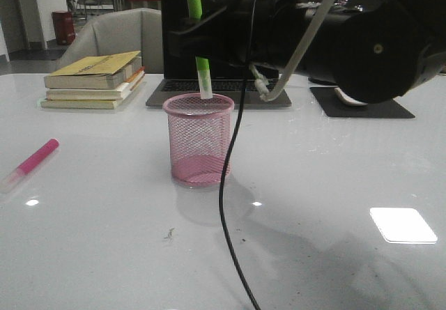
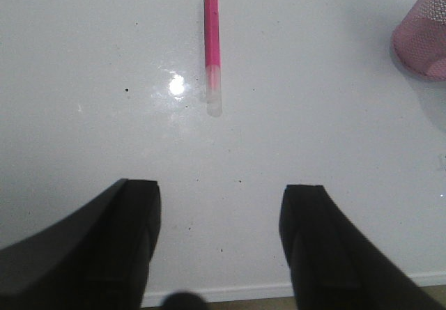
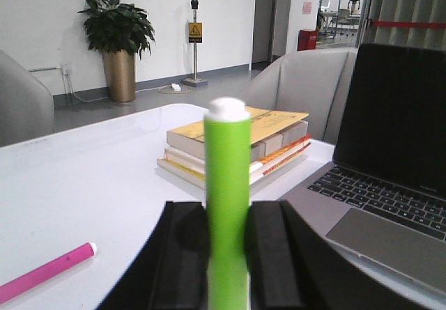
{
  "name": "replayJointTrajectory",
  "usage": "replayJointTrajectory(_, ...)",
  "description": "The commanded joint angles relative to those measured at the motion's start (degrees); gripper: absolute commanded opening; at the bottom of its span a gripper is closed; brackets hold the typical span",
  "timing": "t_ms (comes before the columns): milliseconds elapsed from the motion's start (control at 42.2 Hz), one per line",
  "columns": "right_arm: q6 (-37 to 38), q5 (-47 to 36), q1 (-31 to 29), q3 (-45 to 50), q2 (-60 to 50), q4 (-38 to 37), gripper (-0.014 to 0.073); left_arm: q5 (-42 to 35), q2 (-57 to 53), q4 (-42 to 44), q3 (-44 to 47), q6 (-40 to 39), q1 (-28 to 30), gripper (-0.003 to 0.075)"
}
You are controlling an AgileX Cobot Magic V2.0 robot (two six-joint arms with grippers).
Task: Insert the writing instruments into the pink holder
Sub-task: 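Lower the green marker into the holder and open the right gripper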
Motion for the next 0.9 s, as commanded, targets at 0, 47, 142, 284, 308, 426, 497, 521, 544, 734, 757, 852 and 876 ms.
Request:
replayJointTrajectory(0,0.19,-5.32,-0.15,-1.92,-1.93,-0.75,0.0179,-3.11,0.00,0.00,-1.99,-0.43,-0.33,0.0433)
replayJointTrajectory(47,0.19,-5.00,-0.15,-1.92,-1.43,-0.82,0.0179,-3.11,0.00,0.00,-1.99,-0.43,-0.33,0.0433)
replayJointTrajectory(142,0.19,-4.48,-0.15,-1.92,-0.21,-0.87,0.0181,-3.11,0.00,0.00,-1.99,-0.43,-0.33,0.0433)
replayJointTrajectory(284,0.34,-1.79,-0.15,-1.92,1.23,-0.94,0.0223,-3.11,0.00,0.00,-1.99,-0.43,-0.33,0.0433)
replayJointTrajectory(308,0.38,-1.26,-0.15,-1.92,1.36,-0.94,0.0234,-3.11,0.00,0.00,-1.99,-0.43,-0.33,0.0433)
replayJointTrajectory(426,0.38,0.93,-0.15,-1.92,1.37,-0.94,0.0328,-3.11,0.00,0.00,-1.99,-0.43,-0.33,0.0433)
replayJointTrajectory(497,0.38,1.28,-0.15,-1.92,1.37,-0.94,0.0379,-3.11,0.00,0.00,-1.99,-0.43,-0.33,0.0433)
replayJointTrajectory(521,0.38,1.28,-0.15,-1.92,1.37,-0.94,0.0391,-3.11,0.00,0.00,-1.99,-0.43,-0.33,0.0433)
replayJointTrajectory(544,0.38,1.14,-0.15,-1.92,1.37,-0.94,0.0407,-3.11,0.00,0.00,-1.99,-0.43,-0.33,0.0433)
replayJointTrajectory(734,0.38,0.10,-0.15,-1.92,-0.87,-0.94,0.0441,-3.11,0.00,0.00,-1.99,-0.43,-0.33,0.0433)
replayJointTrajectory(757,0.38,0.84,-0.15,-1.92,-1.90,-0.94,0.0441,-3.11,0.00,0.00,-1.99,-0.43,-0.33,0.0433)
replayJointTrajectory(852,0.38,7.18,-0.15,-1.92,-6.94,-0.94,0.0435,-3.11,0.00,0.00,-1.99,-0.43,-0.33,0.0433)
replayJointTrajectory(876,0.38,10.41,-0.15,-1.92,-8.92,-0.94,0.0435,-3.11,0.00,0.00,-1.99,-0.43,-0.33,0.0433)
